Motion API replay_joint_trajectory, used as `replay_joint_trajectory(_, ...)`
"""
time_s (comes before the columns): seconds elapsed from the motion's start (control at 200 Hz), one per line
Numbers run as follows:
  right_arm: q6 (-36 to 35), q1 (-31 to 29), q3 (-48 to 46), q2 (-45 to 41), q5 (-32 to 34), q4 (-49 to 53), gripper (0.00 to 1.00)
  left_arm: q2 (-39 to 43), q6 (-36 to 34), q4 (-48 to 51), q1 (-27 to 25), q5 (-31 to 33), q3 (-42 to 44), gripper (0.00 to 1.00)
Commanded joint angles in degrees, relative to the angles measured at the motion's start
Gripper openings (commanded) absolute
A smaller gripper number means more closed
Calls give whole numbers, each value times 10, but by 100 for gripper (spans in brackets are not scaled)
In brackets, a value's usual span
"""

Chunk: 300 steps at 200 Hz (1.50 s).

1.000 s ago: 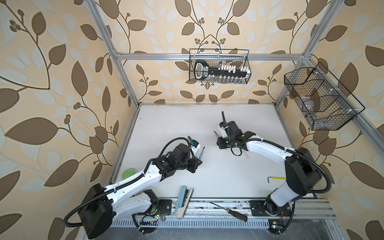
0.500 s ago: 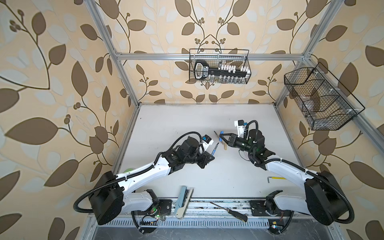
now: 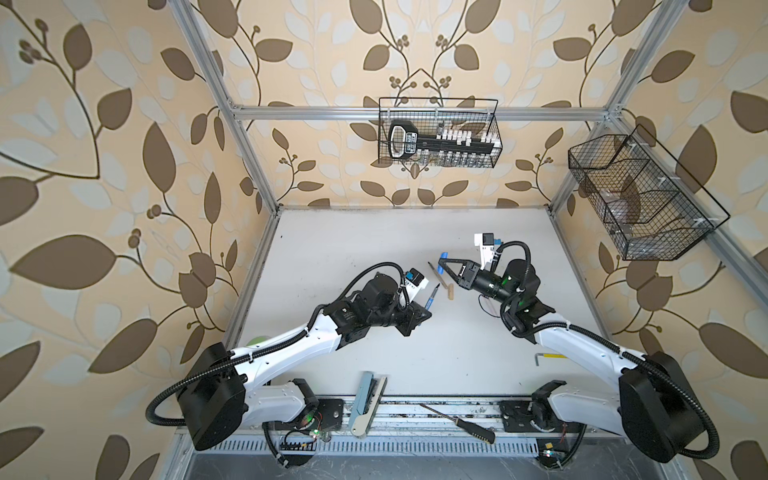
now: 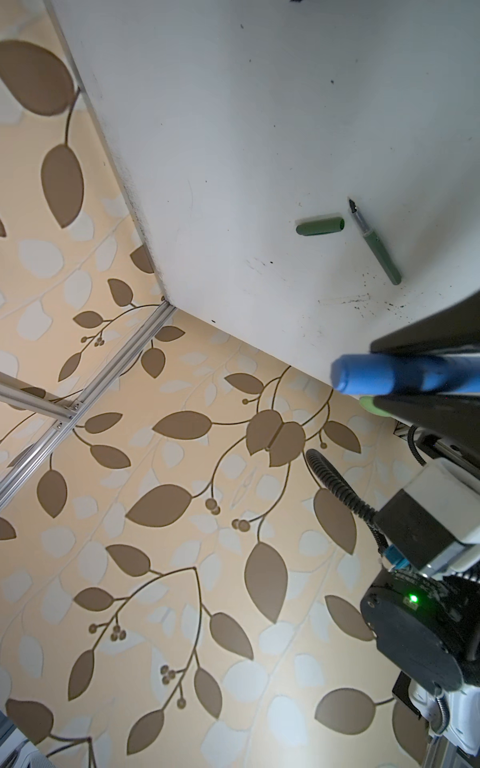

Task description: Insert the pens into the pen caps

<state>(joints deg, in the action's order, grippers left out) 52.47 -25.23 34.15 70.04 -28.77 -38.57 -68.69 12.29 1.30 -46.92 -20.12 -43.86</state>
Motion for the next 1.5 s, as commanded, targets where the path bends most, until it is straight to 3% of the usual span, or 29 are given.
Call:
replay_joint_trajectory(0.0,1,-10,-6,-16,-1,5,18,30,7,-40,-5,5,8,7)
replay_joint_trajectory(1.14,1,-28,-8,-62,3,-1,18,46,4,-22,-5,20,4,7)
replay_joint_trajectory(1.494,-25,-21,-3,-91,5,50,18,51,3,-18,-5,23,6,7)
